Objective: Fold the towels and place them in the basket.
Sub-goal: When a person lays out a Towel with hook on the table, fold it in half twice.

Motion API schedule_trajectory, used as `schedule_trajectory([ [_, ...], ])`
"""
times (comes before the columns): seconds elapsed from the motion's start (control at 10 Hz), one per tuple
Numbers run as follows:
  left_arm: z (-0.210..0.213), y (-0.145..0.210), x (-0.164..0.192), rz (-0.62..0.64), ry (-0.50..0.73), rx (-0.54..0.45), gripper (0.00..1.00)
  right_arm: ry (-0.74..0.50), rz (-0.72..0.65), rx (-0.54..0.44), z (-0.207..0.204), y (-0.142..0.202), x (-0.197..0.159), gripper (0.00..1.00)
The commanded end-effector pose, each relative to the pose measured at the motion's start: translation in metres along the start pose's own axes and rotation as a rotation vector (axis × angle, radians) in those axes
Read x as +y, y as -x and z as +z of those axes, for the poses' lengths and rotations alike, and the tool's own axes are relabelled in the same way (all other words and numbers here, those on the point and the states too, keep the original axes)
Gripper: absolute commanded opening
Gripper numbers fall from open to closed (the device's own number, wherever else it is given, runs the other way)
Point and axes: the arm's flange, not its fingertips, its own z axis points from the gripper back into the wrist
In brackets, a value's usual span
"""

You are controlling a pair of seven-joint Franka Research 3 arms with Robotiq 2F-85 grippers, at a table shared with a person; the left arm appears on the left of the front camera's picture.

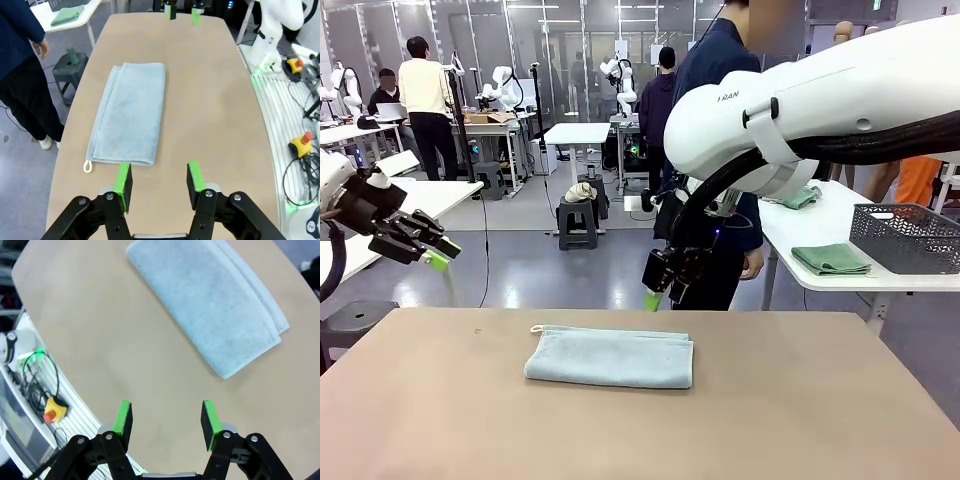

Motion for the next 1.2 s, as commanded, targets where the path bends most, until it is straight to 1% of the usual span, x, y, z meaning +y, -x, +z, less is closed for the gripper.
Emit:
schedule_trajectory([
  [0.0,0.002,-0.002,-0.002,-0.004,0.000,0.014,0.57,0.115,-0.233,-0.052,-0.017,-0.003,-0.004,0.70],
  [0.1,0.002,-0.002,-0.002,-0.004,0.000,0.014,0.57,0.144,-0.345,-0.060,-0.027,-0.003,-0.012,0.70],
  [0.2,0.002,-0.002,-0.002,-0.004,0.000,0.014,0.57,0.141,-0.418,-0.060,-0.037,-0.002,-0.021,0.70],
  [0.4,0.002,-0.002,-0.002,-0.004,0.000,0.014,0.57,0.103,-0.589,-0.033,-0.065,-0.001,-0.040,0.70],
  [0.5,0.002,-0.002,-0.002,-0.004,0.000,0.014,0.57,0.091,-0.667,-0.054,-0.077,0.000,-0.048,0.70],
  [0.7,0.002,-0.002,-0.002,-0.004,0.000,0.014,0.57,0.132,-0.737,-0.102,-0.096,-0.001,-0.057,0.70],
  [0.8,0.002,-0.002,-0.002,-0.004,0.000,0.014,0.57,0.158,-0.767,-0.107,-0.108,-0.003,-0.066,0.70],
  [1.0,0.002,-0.002,-0.002,-0.004,0.000,0.014,0.57,0.198,-0.794,-0.104,-0.127,-0.002,-0.082,0.70],
  [1.1,0.002,-0.002,-0.002,-0.004,0.000,0.014,0.57,0.225,-0.781,-0.118,-0.133,-0.001,-0.088,0.70],
])
